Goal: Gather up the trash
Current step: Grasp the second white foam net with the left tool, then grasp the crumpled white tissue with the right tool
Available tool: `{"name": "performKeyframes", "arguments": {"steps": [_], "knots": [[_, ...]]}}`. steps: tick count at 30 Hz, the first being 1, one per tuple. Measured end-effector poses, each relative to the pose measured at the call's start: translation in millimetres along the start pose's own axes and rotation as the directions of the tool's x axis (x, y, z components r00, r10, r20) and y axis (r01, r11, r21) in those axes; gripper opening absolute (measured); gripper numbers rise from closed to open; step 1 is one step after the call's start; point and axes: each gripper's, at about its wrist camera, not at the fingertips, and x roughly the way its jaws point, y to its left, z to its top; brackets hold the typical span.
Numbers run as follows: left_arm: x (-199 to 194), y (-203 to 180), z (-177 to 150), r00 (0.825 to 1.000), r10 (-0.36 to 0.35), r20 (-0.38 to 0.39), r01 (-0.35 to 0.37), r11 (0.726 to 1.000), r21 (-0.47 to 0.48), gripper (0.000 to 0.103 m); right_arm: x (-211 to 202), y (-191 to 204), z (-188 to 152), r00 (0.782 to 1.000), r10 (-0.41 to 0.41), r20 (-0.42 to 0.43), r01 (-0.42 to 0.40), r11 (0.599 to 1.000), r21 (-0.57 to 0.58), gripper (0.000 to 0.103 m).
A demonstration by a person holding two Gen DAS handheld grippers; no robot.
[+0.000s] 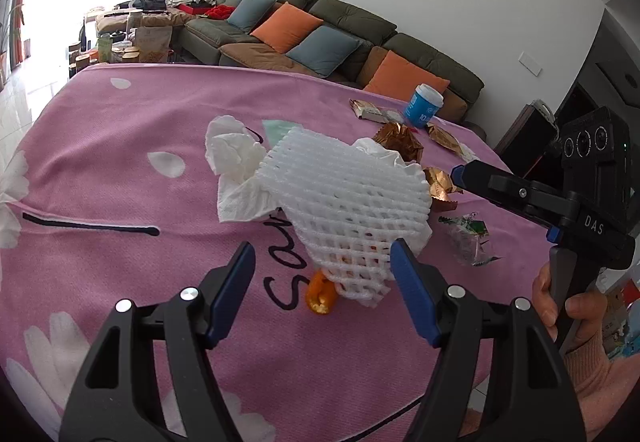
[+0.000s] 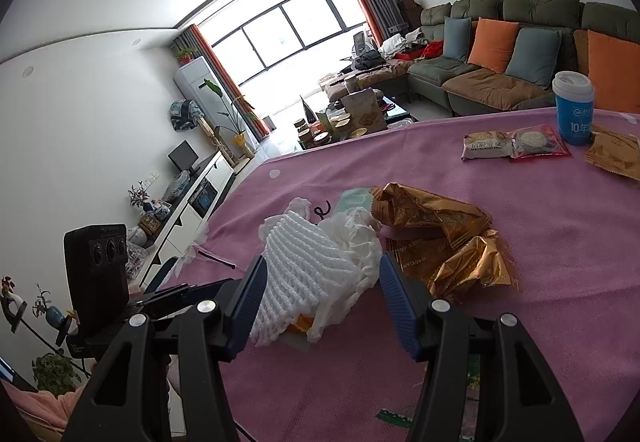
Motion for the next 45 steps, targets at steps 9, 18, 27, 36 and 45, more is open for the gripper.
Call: {"name": "performKeyframes", "arguments": {"steps": [9, 18, 27, 36, 45], "knots": [[34, 2, 14, 0.992, -0.093, -0.082, 0.086, 0.993, -0.084, 0.027, 12, -10, 1, 1.0, 0.01, -0.02, -0.009, 1.0, 0.03, 0.056], [20, 8, 11, 0.991, -0.128, -0.031, 0.124, 0.986, -0.111, 0.012, 16, -15, 2, 0.999, -0.008, -0.035, 0.009, 0.999, 0.041, 0.056], [-34, 25, 6, 0.991, -0.116, 0.062, 0.123, 0.985, -0.119, 0.012, 30, -13, 1, 0.995, -0.049, -0.083, 0.051, 0.998, 0.023, 0.047], [-80, 46, -9, 0.992, -0.032, 0.125, 0.049, 0.99, -0.135, 0.012, 30, -13, 1, 0.994, -0.068, -0.082, 0.07, 0.997, 0.021, 0.009], [-112, 66, -20, 0.986, 0.022, 0.168, 0.005, 0.988, -0.156, 0.012, 5, 13, 20, 1.0, -0.015, 0.009, 0.015, 1.0, -0.025, 0.007]]}}
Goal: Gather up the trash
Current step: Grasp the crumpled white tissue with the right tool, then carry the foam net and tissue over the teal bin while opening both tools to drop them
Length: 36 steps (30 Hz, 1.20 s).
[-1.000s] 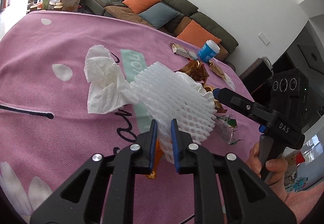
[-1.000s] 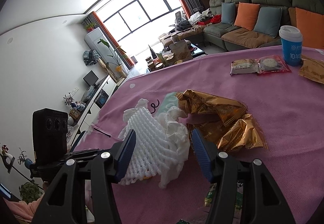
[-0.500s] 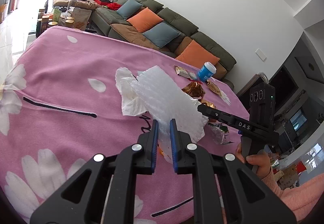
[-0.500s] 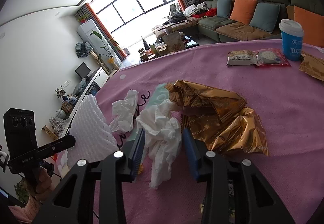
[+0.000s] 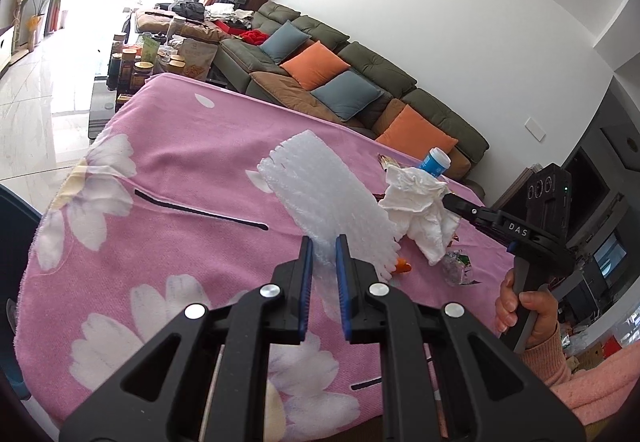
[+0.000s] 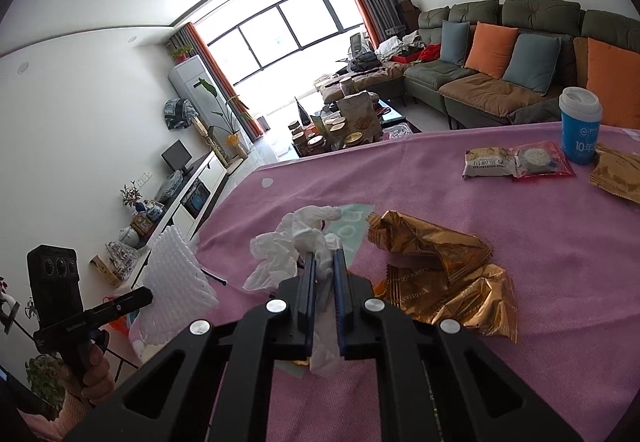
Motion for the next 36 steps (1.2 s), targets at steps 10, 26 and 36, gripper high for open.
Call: {"name": "performKeyframes", "arguments": {"steps": [10, 26, 36], "knots": [[-35, 11, 1, 0.996, 0.054, 0.066, -0.054, 0.999, -0.007, 0.012, -7, 33, 16, 0.991, 0.128, 0.028, -0.127, 0.991, -0.036, 0.007], [-110, 49, -13, 0.954, 0.249, 0.169, -0.231, 0.966, -0.119, 0.012, 64, 127, 32, 0.913, 0.39, -0.119, -0.402, 0.909, -0.108, 0.007], [-150, 95, -25, 0.894, 0.407, 0.189, -0.358, 0.901, -0.246, 0.012, 129, 206, 27, 0.825, 0.504, -0.257, -0.546, 0.828, -0.126, 0.007]]}}
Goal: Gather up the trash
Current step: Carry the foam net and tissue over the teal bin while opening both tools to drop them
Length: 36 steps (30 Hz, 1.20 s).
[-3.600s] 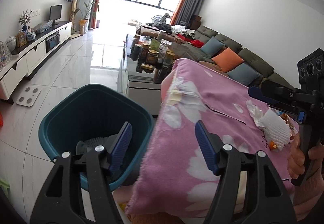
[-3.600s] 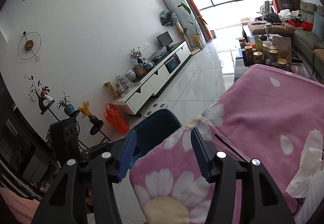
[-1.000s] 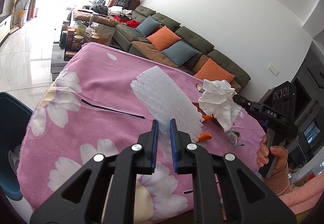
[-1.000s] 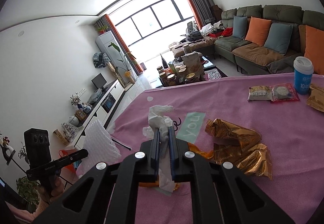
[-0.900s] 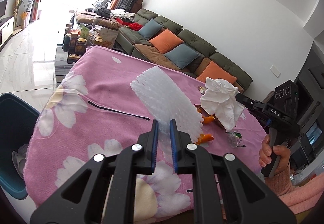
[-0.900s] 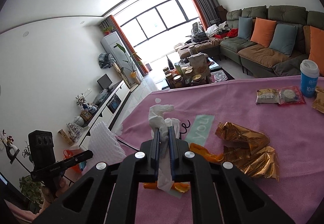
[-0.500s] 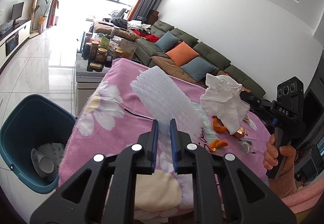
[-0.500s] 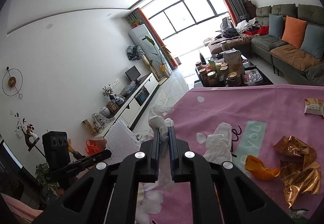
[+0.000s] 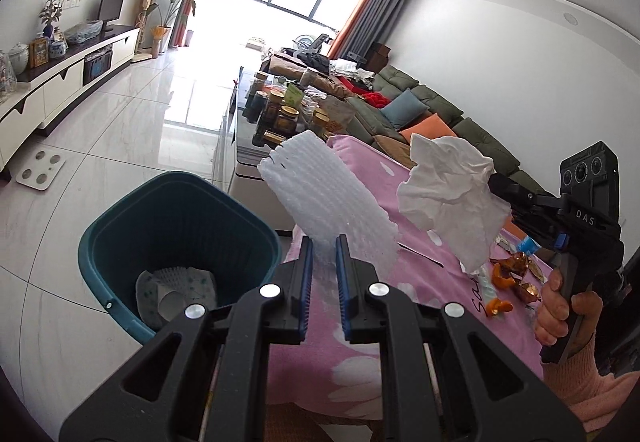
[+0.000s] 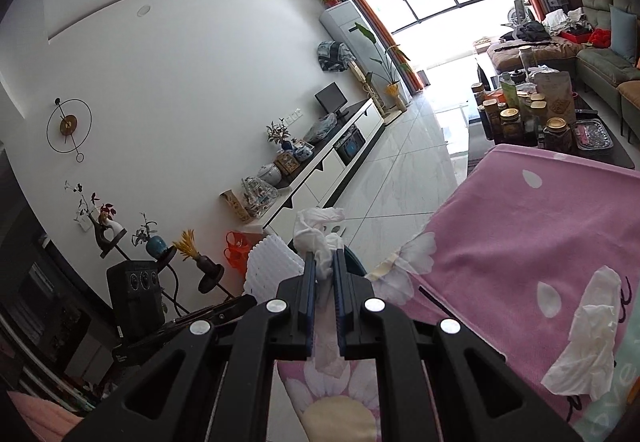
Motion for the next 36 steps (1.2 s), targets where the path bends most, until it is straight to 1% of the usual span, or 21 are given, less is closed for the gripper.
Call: {"name": "performKeyframes", "arguments": {"steps": [5, 9, 15, 19, 25, 29, 32, 34, 36], "knots": [[-7, 27, 2, 0.996, 0.085, 0.014, -0.085, 0.996, -0.039, 0.012, 46, 14, 8, 0.997, 0.047, -0.059, -0.048, 0.999, -0.022, 0.007], [-7, 48, 3, 0.991, 0.13, 0.009, -0.129, 0.989, -0.076, 0.012, 79, 19, 9, 0.992, 0.071, -0.108, -0.073, 0.997, -0.014, 0.007], [1, 76, 0, 0.984, 0.18, -0.02, -0.181, 0.976, -0.123, 0.012, 122, 21, 9, 0.983, 0.07, -0.168, -0.071, 0.997, -0.003, 0.007], [11, 89, -3, 0.978, 0.206, -0.045, -0.21, 0.967, -0.142, 0.012, 147, 20, 5, 0.976, 0.055, -0.209, -0.057, 0.998, -0.004, 0.008], [29, 99, -7, 0.969, 0.232, -0.085, -0.243, 0.958, -0.151, 0.013, 181, 19, 1, 0.965, 0.004, -0.261, -0.009, 1.0, -0.019, 0.009], [44, 107, -10, 0.964, 0.242, -0.111, -0.257, 0.953, -0.16, 0.013, 203, 17, -4, 0.951, -0.039, -0.306, 0.031, 0.999, -0.03, 0.009], [53, 110, -11, 0.961, 0.246, -0.126, -0.265, 0.951, -0.162, 0.013, 213, 17, -9, 0.94, -0.069, -0.334, 0.058, 0.997, -0.044, 0.01], [61, 112, -10, 0.959, 0.25, -0.132, -0.27, 0.949, -0.163, 0.014, 219, 19, -12, 0.934, -0.094, -0.345, 0.078, 0.995, -0.06, 0.014], [68, 113, -10, 0.96, 0.24, -0.146, -0.264, 0.949, -0.171, 0.016, 221, 20, -13, 0.931, -0.111, -0.349, 0.093, 0.993, -0.068, 0.015]]}}
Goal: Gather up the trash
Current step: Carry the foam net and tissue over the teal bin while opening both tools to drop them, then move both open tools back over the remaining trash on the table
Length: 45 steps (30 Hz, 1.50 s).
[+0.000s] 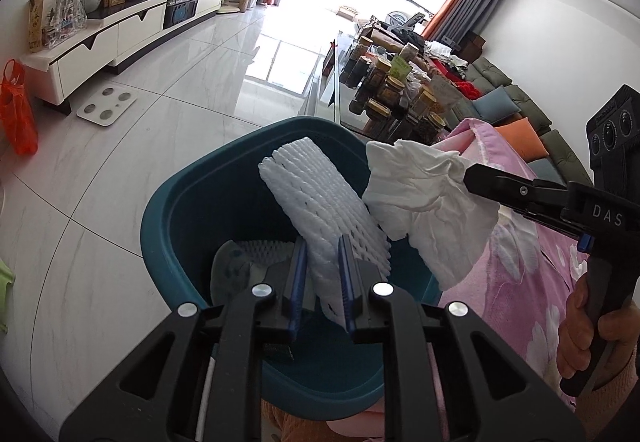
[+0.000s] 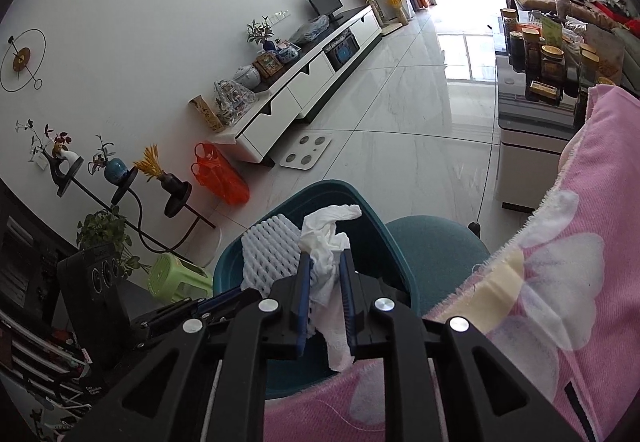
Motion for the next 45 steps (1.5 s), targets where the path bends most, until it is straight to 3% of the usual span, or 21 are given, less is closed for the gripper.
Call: {"name": "performKeyframes", "arguments": {"steps": [4, 10, 13, 15, 22, 27, 34, 38, 42, 45], "knots": [[15, 4, 1, 1.0, 0.005, -0.022, -0.005, 1.0, -0.019, 0.022, -1, -4, -1, 1.0, -0.008, 0.002, 0.008, 1.0, 0.011, 0.024], [21, 4, -1, 1.0, 0.005, -0.022, -0.006, 1.0, -0.02, 0.029, -18, -11, -2, 1.0, -0.003, 0.024, 0.003, 1.0, 0.011, 0.026], [14, -3, 0, 1.0, 0.005, -0.001, -0.005, 1.0, -0.001, 0.031, -35, -11, -6, 0.999, 0.01, 0.052, -0.01, 1.0, 0.005, 0.029], [3, -10, -1, 1.0, 0.004, 0.025, -0.005, 1.0, 0.025, 0.037, -50, -9, -11, 0.997, 0.012, 0.078, -0.011, 1.0, -0.013, 0.037], [-32, -69, -10, 0.988, -0.135, 0.08, 0.119, 0.977, 0.176, 0.045, -125, -14, -46, 0.98, -0.015, 0.2, 0.025, 0.999, -0.046, 0.041], [-39, -137, -26, 0.959, -0.281, 0.024, 0.26, 0.913, 0.316, 0.049, -184, -35, -78, 0.953, -0.093, 0.289, 0.098, 0.995, -0.005, 0.044], [-22, -227, -70, 0.905, -0.403, -0.135, 0.419, 0.796, 0.437, 0.051, -265, -80, -133, 0.891, -0.253, 0.376, 0.213, 0.966, 0.146, 0.046], [-15, -268, -95, 0.866, -0.445, -0.229, 0.498, 0.721, 0.482, 0.051, -310, -108, -170, 0.837, -0.383, 0.392, 0.3, 0.919, 0.258, 0.048], [-9, -297, -116, 0.821, -0.477, -0.313, 0.569, 0.654, 0.498, 0.056, -346, -138, -209, 0.775, -0.512, 0.37, 0.375, 0.844, 0.383, 0.049], [-5, -313, -128, 0.805, -0.472, -0.359, 0.593, 0.623, 0.51, 0.057, -369, -162, -236, 0.738, -0.586, 0.335, 0.404, 0.781, 0.476, 0.05]]}}
